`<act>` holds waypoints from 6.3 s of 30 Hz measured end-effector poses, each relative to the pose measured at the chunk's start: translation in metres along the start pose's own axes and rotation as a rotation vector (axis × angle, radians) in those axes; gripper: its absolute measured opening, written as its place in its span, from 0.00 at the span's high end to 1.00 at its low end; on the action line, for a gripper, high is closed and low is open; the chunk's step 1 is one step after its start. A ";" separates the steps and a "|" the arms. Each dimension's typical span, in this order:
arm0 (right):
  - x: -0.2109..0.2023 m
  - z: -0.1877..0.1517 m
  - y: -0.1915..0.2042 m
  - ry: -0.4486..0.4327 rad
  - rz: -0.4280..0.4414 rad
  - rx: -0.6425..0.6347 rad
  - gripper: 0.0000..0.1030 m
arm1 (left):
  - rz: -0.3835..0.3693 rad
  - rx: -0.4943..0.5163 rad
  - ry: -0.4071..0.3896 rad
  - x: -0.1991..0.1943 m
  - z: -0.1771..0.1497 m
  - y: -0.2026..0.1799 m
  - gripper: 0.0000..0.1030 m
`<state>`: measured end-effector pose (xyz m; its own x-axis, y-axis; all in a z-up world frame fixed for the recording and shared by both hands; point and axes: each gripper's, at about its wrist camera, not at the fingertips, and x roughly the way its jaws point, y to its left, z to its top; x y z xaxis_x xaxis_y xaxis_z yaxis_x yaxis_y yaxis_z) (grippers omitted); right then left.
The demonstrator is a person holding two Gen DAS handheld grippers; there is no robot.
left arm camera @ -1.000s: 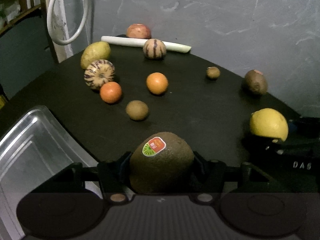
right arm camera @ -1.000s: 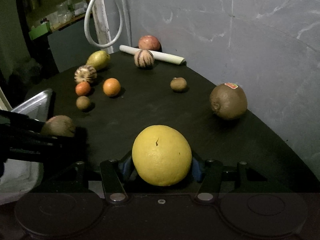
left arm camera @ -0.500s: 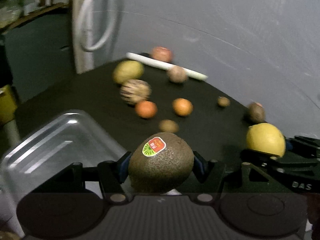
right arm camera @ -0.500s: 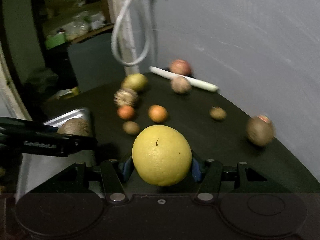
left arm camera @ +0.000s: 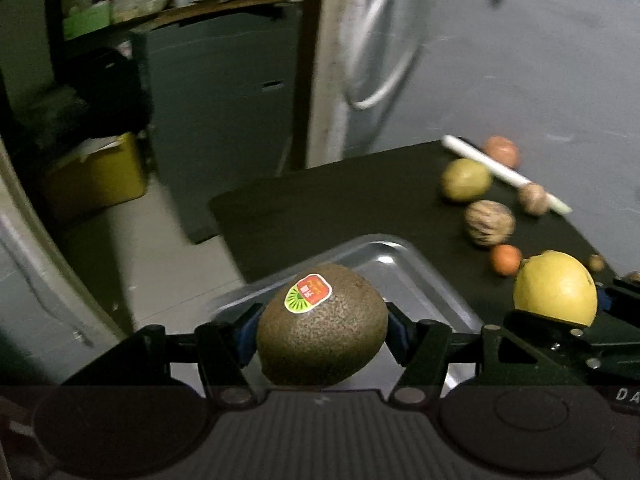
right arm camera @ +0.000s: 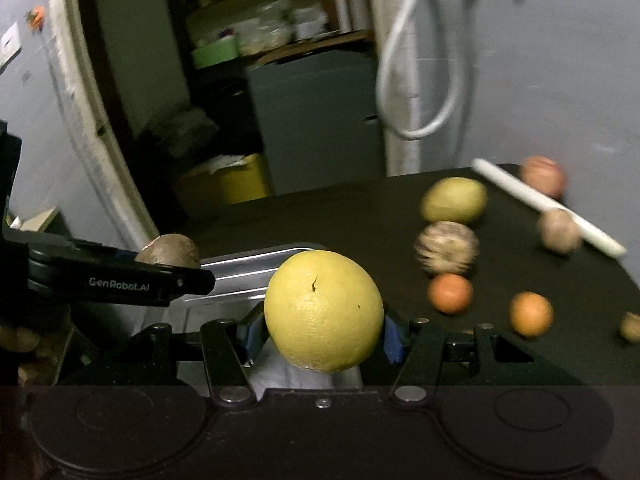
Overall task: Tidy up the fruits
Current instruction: 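Grasp the kiwi with the left tool while the right tool grasps the grapefruit, carry both to the tray, then release the grapefruit and kiwi into the metal tray with both tools, then reach the right tool to the large stickered kiwi while the left tool reaches a small kiwi, then grasp the large kiwi with the right tool while the left tool grasps the small kiwi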
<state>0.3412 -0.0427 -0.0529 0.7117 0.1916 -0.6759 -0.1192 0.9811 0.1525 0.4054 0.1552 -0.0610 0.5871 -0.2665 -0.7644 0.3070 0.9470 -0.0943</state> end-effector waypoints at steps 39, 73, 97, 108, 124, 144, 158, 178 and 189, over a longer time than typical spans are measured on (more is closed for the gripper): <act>0.077 -0.009 0.045 0.080 -0.023 -0.372 0.41 | 0.060 0.046 0.039 0.033 -0.003 0.027 0.35; -0.065 -0.045 -0.041 -0.058 -0.155 -0.099 0.02 | -0.100 0.055 -0.050 -0.025 -0.001 -0.057 0.01; -0.172 -0.144 -0.193 -0.035 -0.462 0.216 0.01 | -0.269 0.400 0.063 0.031 -0.010 -0.273 0.01; -0.142 -0.121 -0.248 -0.055 -0.391 0.114 0.01 | -0.236 0.676 -0.027 0.085 0.012 -0.336 0.01; -0.094 -0.117 -0.276 -0.018 -0.276 0.053 0.13 | -0.392 0.912 -0.008 0.129 0.023 -0.368 0.05; -0.083 -0.119 -0.271 -0.039 -0.333 0.032 0.22 | -0.483 0.890 0.047 0.142 0.024 -0.371 0.52; -0.080 -0.116 -0.272 -0.064 -0.387 0.041 0.38 | -0.479 0.816 0.065 0.131 0.020 -0.366 0.72; -0.103 -0.116 -0.209 -0.104 -0.386 0.073 0.38 | -0.441 0.452 0.085 0.067 0.001 -0.298 0.72; -0.108 -0.103 -0.127 -0.090 -0.331 0.011 0.38 | -0.278 0.240 0.002 0.006 -0.020 -0.199 0.72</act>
<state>0.2078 -0.1848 -0.0734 0.7691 -0.1405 -0.6235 0.1351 0.9892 -0.0562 0.3328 -0.0310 -0.0600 0.4548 -0.5073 -0.7320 0.6216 0.7694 -0.1470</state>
